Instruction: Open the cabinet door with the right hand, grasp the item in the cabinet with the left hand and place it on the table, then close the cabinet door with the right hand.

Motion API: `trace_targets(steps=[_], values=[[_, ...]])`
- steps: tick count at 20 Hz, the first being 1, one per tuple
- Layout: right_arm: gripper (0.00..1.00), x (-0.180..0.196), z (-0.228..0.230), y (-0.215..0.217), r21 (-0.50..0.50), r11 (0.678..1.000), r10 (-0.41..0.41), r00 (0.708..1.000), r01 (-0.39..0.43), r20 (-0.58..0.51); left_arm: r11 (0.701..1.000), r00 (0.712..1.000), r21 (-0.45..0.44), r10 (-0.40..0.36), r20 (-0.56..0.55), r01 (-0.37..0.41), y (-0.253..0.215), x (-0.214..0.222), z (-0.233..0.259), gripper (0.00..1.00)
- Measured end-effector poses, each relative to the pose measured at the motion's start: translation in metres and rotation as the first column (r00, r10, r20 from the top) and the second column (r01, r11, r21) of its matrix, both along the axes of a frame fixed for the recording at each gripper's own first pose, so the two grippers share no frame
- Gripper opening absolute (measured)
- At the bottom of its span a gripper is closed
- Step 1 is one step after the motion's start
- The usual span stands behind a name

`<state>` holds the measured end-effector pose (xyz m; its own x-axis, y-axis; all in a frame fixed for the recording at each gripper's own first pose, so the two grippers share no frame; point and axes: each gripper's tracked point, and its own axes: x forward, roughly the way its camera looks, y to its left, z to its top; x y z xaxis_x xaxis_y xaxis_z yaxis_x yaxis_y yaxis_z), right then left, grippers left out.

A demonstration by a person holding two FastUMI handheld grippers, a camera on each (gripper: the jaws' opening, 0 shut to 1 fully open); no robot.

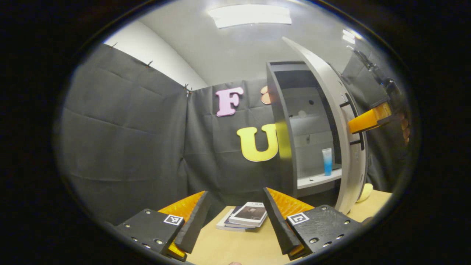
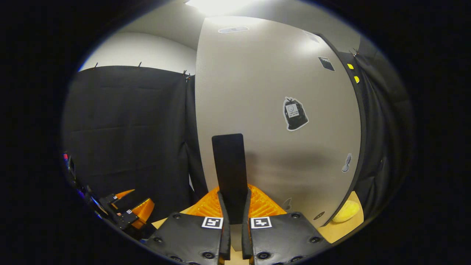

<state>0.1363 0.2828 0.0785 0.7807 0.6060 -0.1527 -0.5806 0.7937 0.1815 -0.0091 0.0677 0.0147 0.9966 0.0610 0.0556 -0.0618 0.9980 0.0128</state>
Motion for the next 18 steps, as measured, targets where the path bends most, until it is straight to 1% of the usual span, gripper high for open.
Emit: trace_targets(steps=[5,6,7,8,12,13,14,16,18], values=[[0.13,-0.016,0.004,-0.035,0.005,1.000,0.017,1.000,-0.017,-0.001,0.997,0.997,-0.019,-0.075,-0.010,0.075,-0.051,0.006,0.002,0.87],[0.10,-0.017,0.005,-0.044,0.007,1.000,0.013,1.000,-0.013,-0.001,0.996,0.996,-0.015,-0.093,-0.010,0.093,-0.063,0.007,0.004,0.87],[0.13,-0.019,0.005,-0.054,0.007,1.000,0.007,1.000,-0.007,0.000,0.993,0.993,-0.011,-0.114,-0.010,0.114,-0.076,0.009,0.005,0.87],[0.13,-0.020,0.007,-0.063,0.007,1.000,-0.003,1.000,0.003,0.004,0.991,0.991,-0.009,-0.136,-0.006,0.136,-0.090,0.011,0.007,0.87],[0.13,-0.038,0.006,-0.102,0.002,0.998,-0.063,0.998,0.063,0.019,0.975,0.975,-0.026,-0.223,-0.009,0.222,-0.144,0.012,0.008,0.87],[0.10,-0.043,0.006,-0.112,0.001,0.997,-0.083,0.996,0.083,0.022,0.970,0.971,-0.031,-0.241,-0.011,0.240,-0.155,0.013,0.006,0.87],[0.12,-0.047,0.006,-0.121,-0.004,0.995,-0.103,0.994,0.103,0.025,0.966,0.966,-0.032,-0.257,-0.013,0.257,-0.167,0.014,0.006,0.87],[0.13,-0.049,0.005,-0.138,-0.011,0.990,-0.141,0.989,0.142,0.030,0.958,0.958,-0.033,-0.286,-0.013,0.286,-0.188,0.016,0.006,0.87],[0.12,-0.043,0.004,-0.157,-0.016,0.984,-0.176,0.984,0.176,0.034,0.950,0.951,-0.035,-0.310,-0.012,0.310,-0.208,0.013,0.008,0.87]])
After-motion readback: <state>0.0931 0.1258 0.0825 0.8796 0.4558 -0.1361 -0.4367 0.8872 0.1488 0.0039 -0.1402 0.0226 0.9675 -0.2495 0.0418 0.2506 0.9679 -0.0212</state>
